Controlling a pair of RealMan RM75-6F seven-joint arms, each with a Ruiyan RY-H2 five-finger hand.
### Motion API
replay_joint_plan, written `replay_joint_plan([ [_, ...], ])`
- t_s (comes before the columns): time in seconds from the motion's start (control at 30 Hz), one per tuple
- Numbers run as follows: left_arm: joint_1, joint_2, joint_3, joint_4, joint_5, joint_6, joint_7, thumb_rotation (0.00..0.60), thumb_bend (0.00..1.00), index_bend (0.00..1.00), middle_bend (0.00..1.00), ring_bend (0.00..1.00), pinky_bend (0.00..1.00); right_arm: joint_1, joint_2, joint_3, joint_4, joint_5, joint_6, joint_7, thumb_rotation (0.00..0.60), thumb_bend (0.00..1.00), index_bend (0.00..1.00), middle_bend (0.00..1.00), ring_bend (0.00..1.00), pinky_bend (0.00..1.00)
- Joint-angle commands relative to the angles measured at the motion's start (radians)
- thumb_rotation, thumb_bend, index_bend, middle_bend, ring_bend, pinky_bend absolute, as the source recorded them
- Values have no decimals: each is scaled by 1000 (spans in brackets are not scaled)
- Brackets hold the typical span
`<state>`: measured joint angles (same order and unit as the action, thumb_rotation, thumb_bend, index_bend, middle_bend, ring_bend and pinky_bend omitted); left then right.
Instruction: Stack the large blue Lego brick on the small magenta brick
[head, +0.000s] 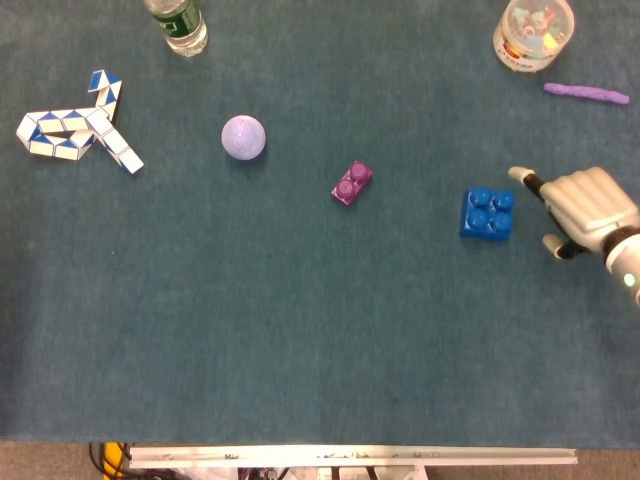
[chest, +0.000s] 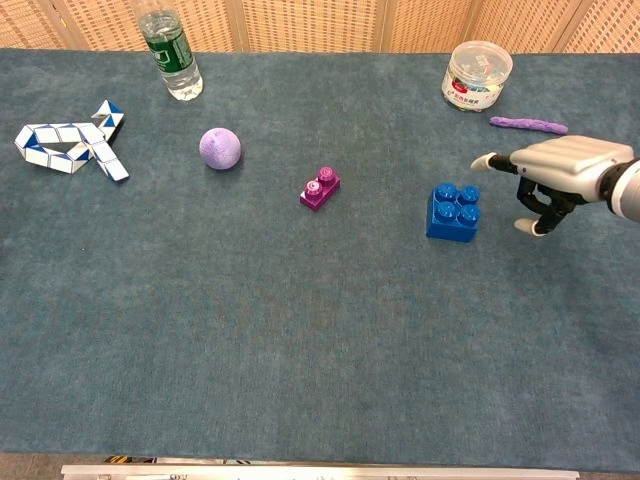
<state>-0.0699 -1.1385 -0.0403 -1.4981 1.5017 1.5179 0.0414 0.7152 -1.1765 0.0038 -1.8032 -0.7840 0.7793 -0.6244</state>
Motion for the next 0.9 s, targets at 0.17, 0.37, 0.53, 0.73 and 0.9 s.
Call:
replay_joint_plan([
  [0.17, 1, 2, 0, -2, 0, 1, 1, 600, 211, 218, 203, 193, 155, 50, -52, -32, 44, 70, -6, -18, 600, 47, 63, 864, 965, 858],
  [0.37, 3, 4, 0, -1, -2, 2, -1, 600, 212, 218, 203, 193, 155, 66, -65, -58, 36, 77, 7, -20, 600, 21, 67, 866, 967, 858],
  [0.53, 2, 4, -1, 2, -2, 0, -3, 600, 211, 218, 203, 193, 155, 68, -62, -83, 16, 68, 32, -21, 600, 16, 87, 866, 969, 858],
  [0.73, 0, 4, -1, 6, 1, -1, -7, 600, 211, 218, 203, 193, 155, 62, -56, -105, -19, 47, 64, -18, 600, 16, 103, 866, 969, 858],
  [0.9, 0, 4, 1, 9, 4, -1, -10, 600, 211, 218, 204, 193, 155, 53, -45, -124, -53, 41, 93, -15, 600, 16, 105, 866, 970, 858],
])
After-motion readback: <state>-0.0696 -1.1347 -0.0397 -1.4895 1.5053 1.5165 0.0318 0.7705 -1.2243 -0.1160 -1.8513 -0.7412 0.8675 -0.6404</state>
